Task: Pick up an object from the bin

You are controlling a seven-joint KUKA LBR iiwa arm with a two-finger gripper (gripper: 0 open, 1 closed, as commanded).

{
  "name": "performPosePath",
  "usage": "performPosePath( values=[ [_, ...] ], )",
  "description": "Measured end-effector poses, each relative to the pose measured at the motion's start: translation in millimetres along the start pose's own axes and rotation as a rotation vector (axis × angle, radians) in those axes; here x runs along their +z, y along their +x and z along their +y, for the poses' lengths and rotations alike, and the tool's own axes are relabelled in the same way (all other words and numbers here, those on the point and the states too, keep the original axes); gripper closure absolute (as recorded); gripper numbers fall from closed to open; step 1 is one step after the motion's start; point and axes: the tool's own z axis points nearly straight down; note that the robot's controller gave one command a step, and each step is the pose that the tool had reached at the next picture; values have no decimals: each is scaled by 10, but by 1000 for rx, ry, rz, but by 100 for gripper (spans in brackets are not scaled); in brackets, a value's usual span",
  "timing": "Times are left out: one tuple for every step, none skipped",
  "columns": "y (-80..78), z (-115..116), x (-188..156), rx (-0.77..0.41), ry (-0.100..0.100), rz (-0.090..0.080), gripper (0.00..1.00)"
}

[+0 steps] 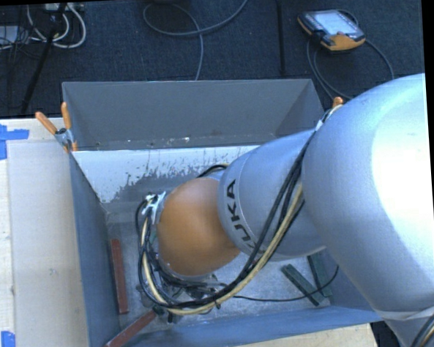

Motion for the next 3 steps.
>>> performPosePath(
  values=[
    [27,-53,0,5,0,0,100],
    [-32,-38,-386,18,-2,9,100],
    [42,88,-855,-388,1,-1,0]
  ],
)
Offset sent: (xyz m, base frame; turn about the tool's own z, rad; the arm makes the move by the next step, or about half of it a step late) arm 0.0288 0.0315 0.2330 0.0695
